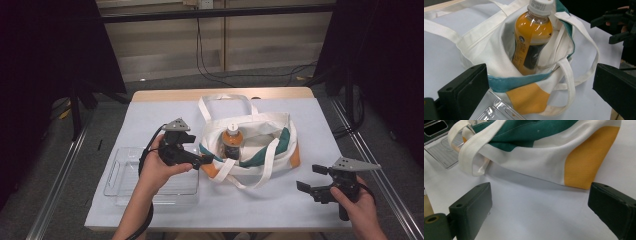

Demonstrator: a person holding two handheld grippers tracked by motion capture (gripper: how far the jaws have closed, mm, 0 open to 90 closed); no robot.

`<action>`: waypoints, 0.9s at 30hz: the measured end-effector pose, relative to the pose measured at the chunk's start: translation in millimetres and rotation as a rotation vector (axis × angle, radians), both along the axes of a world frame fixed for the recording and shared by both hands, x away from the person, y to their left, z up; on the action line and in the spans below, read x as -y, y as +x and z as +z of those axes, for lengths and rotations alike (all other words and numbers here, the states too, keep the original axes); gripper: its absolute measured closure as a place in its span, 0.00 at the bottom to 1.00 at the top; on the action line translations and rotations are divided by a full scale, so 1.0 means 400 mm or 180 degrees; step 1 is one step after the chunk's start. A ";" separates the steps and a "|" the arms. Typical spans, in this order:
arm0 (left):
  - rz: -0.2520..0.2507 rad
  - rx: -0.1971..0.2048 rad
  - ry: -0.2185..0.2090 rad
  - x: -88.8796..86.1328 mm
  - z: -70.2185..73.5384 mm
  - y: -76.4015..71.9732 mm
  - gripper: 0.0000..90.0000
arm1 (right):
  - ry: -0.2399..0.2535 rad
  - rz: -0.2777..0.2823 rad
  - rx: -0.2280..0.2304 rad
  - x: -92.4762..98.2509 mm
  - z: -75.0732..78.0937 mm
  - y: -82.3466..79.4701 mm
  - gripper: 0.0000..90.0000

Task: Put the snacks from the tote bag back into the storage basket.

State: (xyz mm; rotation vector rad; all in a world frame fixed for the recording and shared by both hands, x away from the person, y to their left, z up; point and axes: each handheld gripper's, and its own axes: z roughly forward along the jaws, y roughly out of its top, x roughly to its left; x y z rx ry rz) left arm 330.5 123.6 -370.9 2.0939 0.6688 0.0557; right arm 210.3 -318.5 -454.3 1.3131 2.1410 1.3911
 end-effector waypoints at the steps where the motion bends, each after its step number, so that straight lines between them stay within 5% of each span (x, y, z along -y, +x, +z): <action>1: 0.0000 -0.0013 0.0008 0.003 -0.002 0.001 0.00 | 0.0001 -0.0018 -0.0026 0.002 -0.001 -0.002 0.06; 10: 0.0113 0.0142 0.0133 0.012 0.015 -0.013 0.08 | 0.0024 -0.0038 0.0003 0.009 0.004 -0.015 0.06; 11: 0.0113 0.0166 0.0068 0.013 0.021 -0.012 0.10 | 0.0017 -0.0026 0.0007 0.009 0.003 -0.017 0.06; 27: -0.0028 0.0433 0.0107 0.075 0.062 0.013 0.33 | 0.0057 -0.0077 0.0007 0.026 0.002 -0.032 0.06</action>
